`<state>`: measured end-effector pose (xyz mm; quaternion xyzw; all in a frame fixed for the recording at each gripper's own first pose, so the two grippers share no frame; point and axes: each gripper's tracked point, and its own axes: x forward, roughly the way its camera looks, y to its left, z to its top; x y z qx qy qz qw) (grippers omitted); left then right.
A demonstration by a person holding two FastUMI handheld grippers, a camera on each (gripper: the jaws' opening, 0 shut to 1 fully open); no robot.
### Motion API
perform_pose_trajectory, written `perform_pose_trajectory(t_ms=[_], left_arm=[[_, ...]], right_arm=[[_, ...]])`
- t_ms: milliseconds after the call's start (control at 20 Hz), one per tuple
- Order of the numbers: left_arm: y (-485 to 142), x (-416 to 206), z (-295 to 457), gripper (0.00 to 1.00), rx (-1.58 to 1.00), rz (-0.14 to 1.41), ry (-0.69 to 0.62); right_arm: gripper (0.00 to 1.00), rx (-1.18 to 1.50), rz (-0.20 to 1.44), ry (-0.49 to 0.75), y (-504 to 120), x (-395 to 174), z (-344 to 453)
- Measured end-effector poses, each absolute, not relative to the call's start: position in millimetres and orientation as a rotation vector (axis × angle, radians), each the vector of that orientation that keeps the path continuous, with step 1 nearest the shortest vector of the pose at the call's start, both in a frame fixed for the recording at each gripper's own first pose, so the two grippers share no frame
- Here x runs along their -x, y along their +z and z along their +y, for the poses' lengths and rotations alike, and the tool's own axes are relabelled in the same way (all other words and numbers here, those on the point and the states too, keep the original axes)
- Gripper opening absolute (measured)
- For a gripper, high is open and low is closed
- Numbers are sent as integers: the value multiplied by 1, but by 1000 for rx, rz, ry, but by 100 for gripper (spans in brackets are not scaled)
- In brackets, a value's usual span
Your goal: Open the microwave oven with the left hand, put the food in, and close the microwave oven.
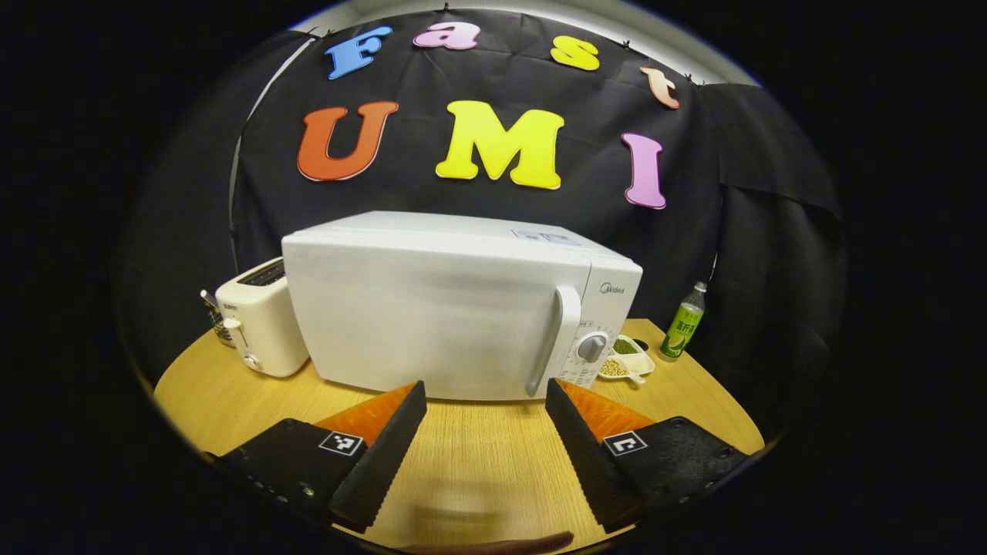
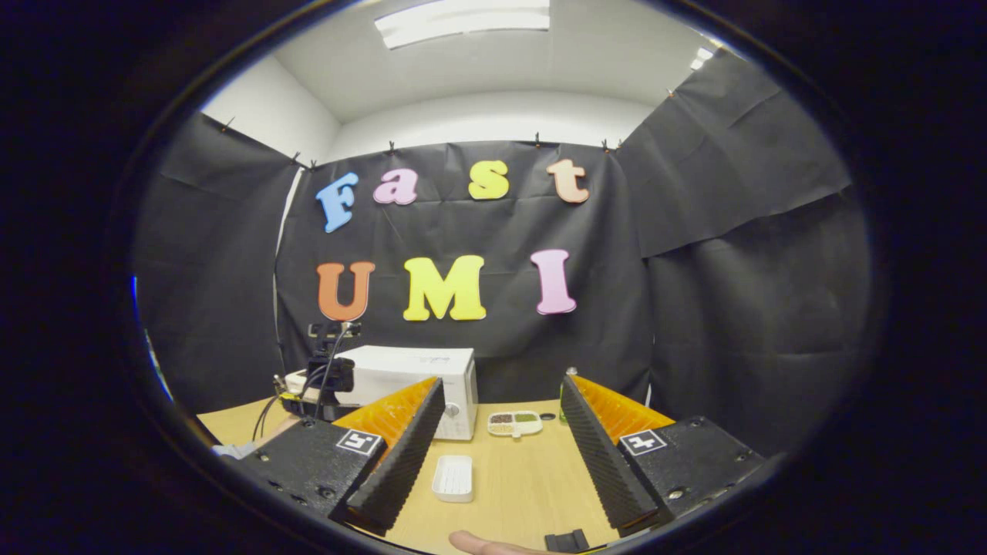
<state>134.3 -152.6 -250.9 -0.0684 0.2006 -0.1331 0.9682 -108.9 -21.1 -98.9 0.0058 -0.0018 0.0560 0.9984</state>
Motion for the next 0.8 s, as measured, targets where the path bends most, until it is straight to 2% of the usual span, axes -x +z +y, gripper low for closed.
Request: perform_pose_trajectory(t_ms=[50,100,150,400,600,650,700,800], left_arm=[[-235,-128,-150,85,144,377,-278],[-217,-119,-147,84,151,355,-290],[-200,-110,-143,95,160,333,-296],[-110,-47,-111,95,141,186,-265],[-62,14,-85,95,119,114,-247],[-53,25,-77,84,106,95,-230],[-47,36,-70,95,94,81,-213],[-41,57,-60,95,77,68,-188]], right_arm=[[97,-10,-10,107,-94,110,-22],[97,-8,-17,102,-90,111,-22],[97,-6,-23,97,-86,112,-23],[97,10,-55,75,-65,116,-23],[97,6,-56,54,-53,115,-21],[97,6,-55,49,-51,115,-21],[97,8,-54,45,-48,114,-20],[97,21,-44,32,-46,113,-22]])
